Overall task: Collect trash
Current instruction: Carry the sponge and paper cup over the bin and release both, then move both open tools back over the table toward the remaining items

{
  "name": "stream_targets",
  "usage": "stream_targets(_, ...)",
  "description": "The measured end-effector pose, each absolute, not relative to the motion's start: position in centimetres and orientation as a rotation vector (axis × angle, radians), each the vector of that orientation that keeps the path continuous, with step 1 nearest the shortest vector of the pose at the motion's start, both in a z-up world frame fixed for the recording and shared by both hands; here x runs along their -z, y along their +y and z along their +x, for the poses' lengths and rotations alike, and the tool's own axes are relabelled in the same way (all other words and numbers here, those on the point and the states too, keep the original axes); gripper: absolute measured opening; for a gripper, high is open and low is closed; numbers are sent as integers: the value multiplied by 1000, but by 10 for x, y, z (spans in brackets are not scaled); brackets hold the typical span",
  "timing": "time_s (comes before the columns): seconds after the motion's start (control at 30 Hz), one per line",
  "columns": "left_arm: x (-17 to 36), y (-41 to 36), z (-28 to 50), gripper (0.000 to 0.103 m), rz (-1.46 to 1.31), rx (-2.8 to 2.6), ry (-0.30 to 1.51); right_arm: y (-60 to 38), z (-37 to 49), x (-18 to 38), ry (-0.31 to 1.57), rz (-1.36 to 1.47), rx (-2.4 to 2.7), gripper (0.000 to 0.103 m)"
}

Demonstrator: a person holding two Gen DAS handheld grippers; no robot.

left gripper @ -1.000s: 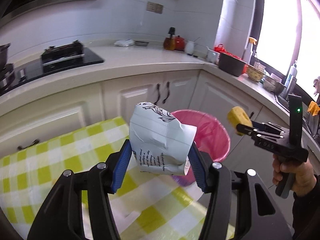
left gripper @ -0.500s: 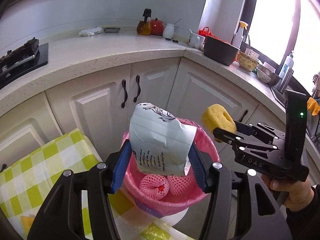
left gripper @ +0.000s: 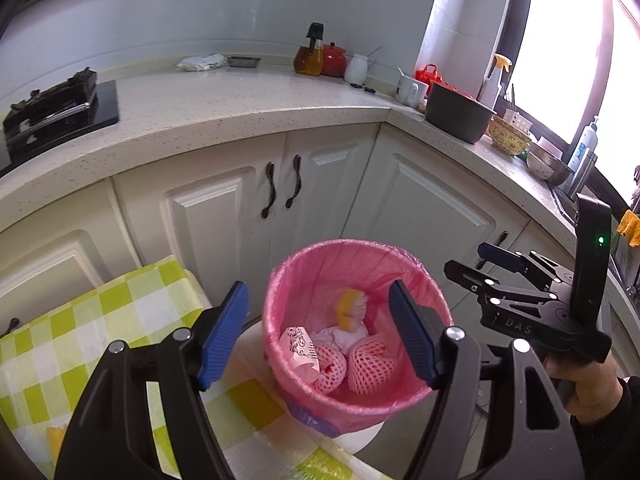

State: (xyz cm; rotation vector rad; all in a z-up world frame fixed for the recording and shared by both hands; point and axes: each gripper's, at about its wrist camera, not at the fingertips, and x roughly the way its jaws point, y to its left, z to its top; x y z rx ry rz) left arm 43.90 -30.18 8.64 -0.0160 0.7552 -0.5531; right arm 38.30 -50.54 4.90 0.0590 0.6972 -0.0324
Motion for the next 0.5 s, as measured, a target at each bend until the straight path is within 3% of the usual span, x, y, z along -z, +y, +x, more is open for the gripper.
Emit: stream_targets(0.5, -115, -161, 340, 70, 7, 336, 645, -467, 292, -64, 591, 76, 37, 73)
